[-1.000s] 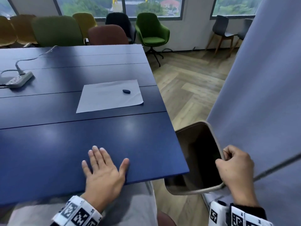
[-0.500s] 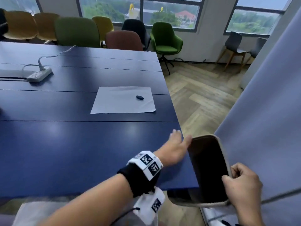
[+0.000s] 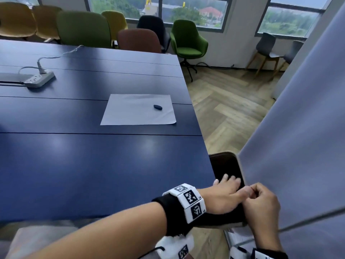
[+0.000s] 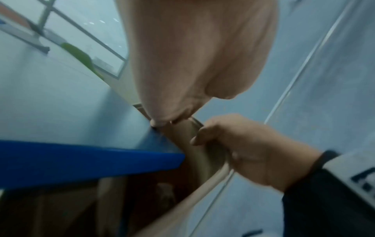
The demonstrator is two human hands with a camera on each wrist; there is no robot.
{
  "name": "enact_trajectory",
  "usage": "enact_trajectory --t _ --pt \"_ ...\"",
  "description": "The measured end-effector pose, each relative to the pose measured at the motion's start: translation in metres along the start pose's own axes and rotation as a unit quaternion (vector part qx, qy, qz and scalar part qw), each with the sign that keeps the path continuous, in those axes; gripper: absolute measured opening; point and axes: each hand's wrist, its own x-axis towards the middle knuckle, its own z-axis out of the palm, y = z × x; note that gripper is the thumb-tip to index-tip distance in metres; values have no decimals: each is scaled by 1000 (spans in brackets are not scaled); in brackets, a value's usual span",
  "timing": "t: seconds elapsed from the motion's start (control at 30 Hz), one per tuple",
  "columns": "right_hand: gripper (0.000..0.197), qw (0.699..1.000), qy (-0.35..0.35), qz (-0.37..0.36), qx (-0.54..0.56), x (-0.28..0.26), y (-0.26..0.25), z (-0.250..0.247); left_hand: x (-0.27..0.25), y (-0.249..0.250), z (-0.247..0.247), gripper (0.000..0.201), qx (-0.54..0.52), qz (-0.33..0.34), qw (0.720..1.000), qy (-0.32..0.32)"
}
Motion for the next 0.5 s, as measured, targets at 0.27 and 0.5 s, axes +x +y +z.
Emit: enact_trajectory --t 0.27,0.5 --pt "41 996 -44 75 -1 13 47 8 -12 -46 -19 84 60 -251 958 125" --pt "34 980 -90 175 30 32 93 34 -13 -17 -39 67 8 -81 994 72"
